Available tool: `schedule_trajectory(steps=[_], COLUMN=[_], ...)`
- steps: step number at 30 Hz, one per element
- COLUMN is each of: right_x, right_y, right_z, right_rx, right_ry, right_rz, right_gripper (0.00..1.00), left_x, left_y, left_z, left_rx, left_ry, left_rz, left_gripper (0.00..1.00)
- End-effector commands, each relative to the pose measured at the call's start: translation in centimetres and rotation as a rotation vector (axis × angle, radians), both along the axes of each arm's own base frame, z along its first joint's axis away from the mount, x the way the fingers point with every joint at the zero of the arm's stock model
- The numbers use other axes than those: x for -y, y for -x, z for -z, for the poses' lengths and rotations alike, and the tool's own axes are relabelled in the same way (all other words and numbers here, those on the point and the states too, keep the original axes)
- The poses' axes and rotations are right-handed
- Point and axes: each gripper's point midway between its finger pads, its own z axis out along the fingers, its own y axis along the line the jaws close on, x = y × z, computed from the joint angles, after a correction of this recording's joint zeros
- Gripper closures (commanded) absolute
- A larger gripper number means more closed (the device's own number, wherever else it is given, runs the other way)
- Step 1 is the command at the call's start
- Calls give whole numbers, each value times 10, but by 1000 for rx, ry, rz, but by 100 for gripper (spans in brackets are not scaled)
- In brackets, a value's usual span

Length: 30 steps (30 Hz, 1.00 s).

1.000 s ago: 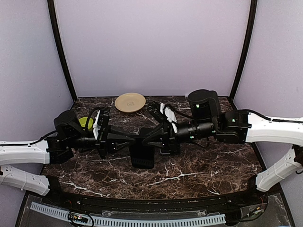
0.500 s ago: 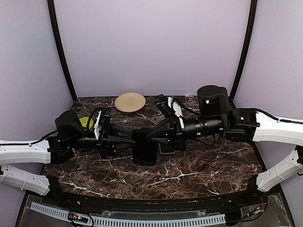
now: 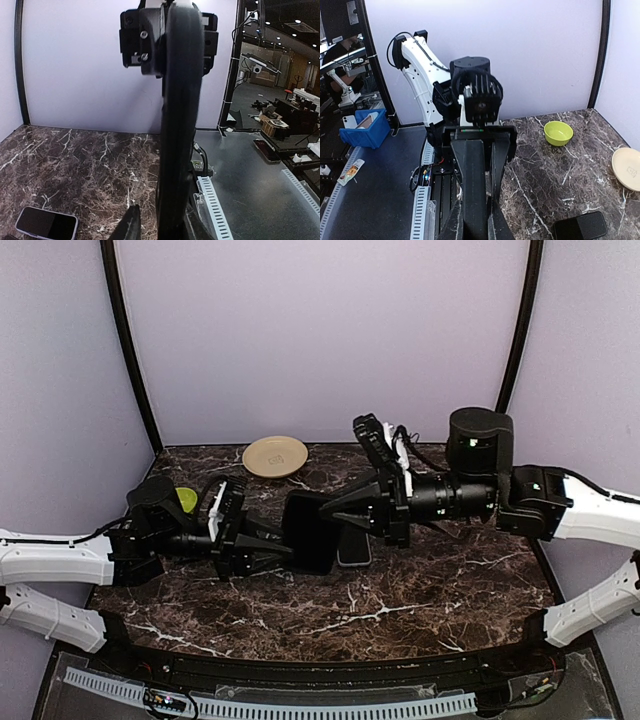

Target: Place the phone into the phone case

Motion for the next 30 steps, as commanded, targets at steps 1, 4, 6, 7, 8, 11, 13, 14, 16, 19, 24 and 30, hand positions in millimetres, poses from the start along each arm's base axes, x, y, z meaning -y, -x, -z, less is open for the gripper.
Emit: schedule_trajectory(steps=[1,4,6,7,8,11,13,14,16,19,24,30], right_x=[12,9,6,5,5,4,3,3,1,-3,-14,-26], right_y=[1,-1,-4,-5,-7,-10,-12,-14,-15,-15,-11,-9], right_z=[-63,-58,-51,-48,-45,-38,-29,-25,-14,-1,12,18], right_rx=[79,65,53,47,43,28,15,8,-14,-53,-94,-113], right_ry=[-209,-193,-174,-164,-157,-143,-127,-118,-98,-83,-80,-70], right_rz=[18,22,34,39,45,60,71,78,83,69,23,-23], right_gripper=[100,100,100,100,100,86,67,61,57,55,60,89], left_x=[5,5,4,3,2,-1,-3,-6,-11,-17,-21,-20], left_y=[6,7,9,9,10,12,12,12,12,10,10,11], left_z=[-13,-15,-17,-18,-20,-24,-29,-36,-42,-46,-51,-51], left_rx=[-2,-4,-4,-7,-3,-9,-9,4,8,20,26,20], left_ry=[27,37,47,51,61,82,108,134,167,200,222,227], left_rz=[45,50,53,54,55,54,44,39,20,-18,-30,-18], left_gripper=[76,92,99,100,100,100,100,100,100,100,100,100])
